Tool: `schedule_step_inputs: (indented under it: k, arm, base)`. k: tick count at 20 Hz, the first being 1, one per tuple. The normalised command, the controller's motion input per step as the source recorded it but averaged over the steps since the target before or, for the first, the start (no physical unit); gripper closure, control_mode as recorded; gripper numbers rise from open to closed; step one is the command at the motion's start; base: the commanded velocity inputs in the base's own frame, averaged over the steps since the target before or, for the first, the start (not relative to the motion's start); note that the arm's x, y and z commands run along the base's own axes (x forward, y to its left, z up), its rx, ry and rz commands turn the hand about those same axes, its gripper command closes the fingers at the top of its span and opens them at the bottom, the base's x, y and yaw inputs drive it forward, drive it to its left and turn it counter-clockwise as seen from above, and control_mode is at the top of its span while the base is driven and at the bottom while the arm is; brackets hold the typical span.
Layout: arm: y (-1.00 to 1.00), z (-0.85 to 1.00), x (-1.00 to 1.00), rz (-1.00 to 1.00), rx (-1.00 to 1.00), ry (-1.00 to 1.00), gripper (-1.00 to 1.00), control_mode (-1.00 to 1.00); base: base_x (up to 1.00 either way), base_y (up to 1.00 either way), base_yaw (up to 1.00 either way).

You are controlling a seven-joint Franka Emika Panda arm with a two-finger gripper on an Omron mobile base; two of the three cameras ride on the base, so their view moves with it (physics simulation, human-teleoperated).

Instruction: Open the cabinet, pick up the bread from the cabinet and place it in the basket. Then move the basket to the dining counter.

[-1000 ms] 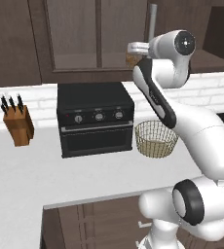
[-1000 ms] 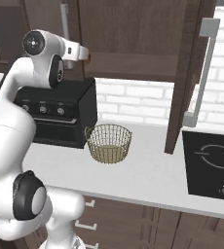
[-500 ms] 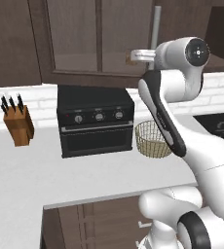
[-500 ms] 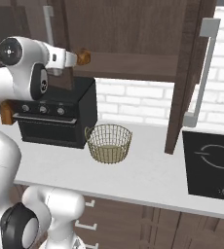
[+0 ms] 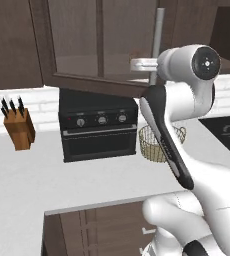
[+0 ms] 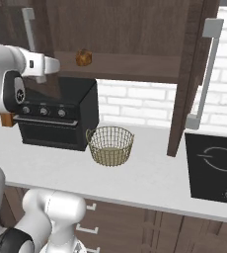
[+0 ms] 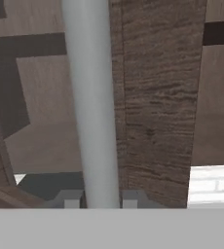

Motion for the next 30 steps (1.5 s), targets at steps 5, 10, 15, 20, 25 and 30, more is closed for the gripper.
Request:
schedule_step_inputs:
  k: [5,10,15,20,25,30]
  arm:
    - [0.14,0.39,-0.95,0.00,-0.03,0.00,1.00,-1.00]
    - [0.34,0.00,-0.25,0.00,-0.04,-0.01,-1.00,-1.00]
    - [-0.27,0.00,-0.42,0.01,0.00,0.00,-1.00,-1.00]
    - [-0.48,0.04,-0.75,0.04,0.05,0.01,-1.00,-1.00]
    - [-0.32,0.38,-0.64,0.07,0.18,0.09,-1.00,-1.00]
    - [-0.36,0.66,-0.21,0.03,0.20,0.17,-1.00,-1.00]
  base:
    - [0.00,0.00,0.00]
    - [0.00,0.00,0.00]
    - [0.00,0.00,0.00]
    - [0.00,0.00,0.00]
    - [0.00,0.00,0.00]
    - [0.00,0.00,0.00]
